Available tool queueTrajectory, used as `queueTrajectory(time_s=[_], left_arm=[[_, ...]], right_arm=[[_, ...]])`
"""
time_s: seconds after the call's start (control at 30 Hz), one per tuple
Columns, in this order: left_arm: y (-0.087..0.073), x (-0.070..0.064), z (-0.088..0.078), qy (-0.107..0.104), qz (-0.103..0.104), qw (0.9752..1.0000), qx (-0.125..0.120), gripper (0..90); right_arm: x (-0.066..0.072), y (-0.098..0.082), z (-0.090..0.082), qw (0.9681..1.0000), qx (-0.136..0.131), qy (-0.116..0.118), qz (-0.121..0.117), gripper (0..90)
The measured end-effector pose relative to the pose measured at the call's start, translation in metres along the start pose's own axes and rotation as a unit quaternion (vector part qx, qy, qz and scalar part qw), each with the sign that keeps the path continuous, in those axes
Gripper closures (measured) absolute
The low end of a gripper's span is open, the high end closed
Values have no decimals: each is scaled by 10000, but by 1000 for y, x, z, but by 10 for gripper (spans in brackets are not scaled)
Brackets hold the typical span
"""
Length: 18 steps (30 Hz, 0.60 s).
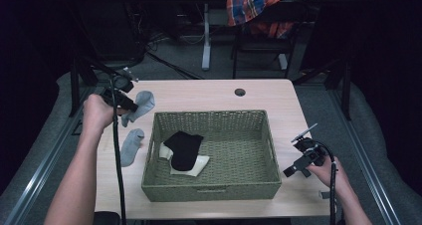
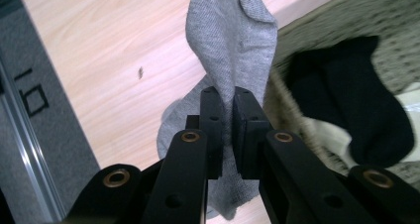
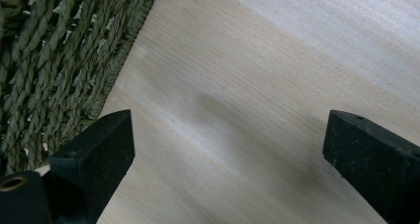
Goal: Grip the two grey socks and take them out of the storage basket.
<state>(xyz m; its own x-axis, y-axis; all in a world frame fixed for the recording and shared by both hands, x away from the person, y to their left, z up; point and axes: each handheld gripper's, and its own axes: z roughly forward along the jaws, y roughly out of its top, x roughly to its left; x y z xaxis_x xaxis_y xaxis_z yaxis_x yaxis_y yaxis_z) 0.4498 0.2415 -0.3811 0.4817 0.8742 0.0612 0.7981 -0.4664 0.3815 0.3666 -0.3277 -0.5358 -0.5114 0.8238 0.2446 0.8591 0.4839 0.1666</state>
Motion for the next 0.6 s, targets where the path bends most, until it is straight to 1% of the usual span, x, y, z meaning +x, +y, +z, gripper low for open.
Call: queueTrajectory(time_s=[0.07, 0.13, 0.27, 0.3, 0.33, 0.37, 0.4, 0.43, 0.47, 0.5, 0.53, 0.57, 0.6], left_arm=[[-7, 6, 4, 11, -120, 9999, 1, 847], [-17, 12, 9, 9, -224, 9997, 72, 847], [-36, 18, 20, -42, -437, 9990, 90, 847], [-42, 19, 24, -32, -486, 9988, 109, 847], [-45, 20, 26, -62, -512, 9986, 117, 847], [-45, 20, 26, -62, -512, 9986, 117, 847], [-57, 20, 36, -88, -589, 9981, 153, 846], [-62, 21, 40, -116, -621, 9979, 161, 845], [-67, 21, 44, -131, -674, 9975, 146, 844], [-71, 21, 49, -153, -703, 9972, 191, 844], [-75, 21, 53, -133, -723, 9971, 202, 842], [-78, 22, 56, -173, -768, 9966, 240, 840], [-80, 22, 58, -189, -772, 9966, 225, 840]], right_arm=[[0, 0, 0, 10000, 3, 1, 1, 57], [0, 0, 0, 10000, 7, -1, -1, 57], [0, 0, 0, 10000, 12, 7, 22, 57], [0, 0, 1, 10000, -28, -2, 32, 57], [0, 0, 0, 10000, 1, 14, 8, 57], [0, 0, 0, 10000, 15, 11, 22, 57], [2, -1, 3, 9998, -115, 24, 130, 57], [2, -1, 2, 9998, -116, 47, 122, 57], [2, 0, 0, 10000, -17, 41, 35, 57], [1, 0, -1, 10000, 40, 28, -21, 57], [1, 1, 0, 10000, 40, 19, -12, 57], [2, 0, 0, 10000, 3, 45, 26, 57], [3, -1, 2, 9998, -113, 29, 128, 57]])
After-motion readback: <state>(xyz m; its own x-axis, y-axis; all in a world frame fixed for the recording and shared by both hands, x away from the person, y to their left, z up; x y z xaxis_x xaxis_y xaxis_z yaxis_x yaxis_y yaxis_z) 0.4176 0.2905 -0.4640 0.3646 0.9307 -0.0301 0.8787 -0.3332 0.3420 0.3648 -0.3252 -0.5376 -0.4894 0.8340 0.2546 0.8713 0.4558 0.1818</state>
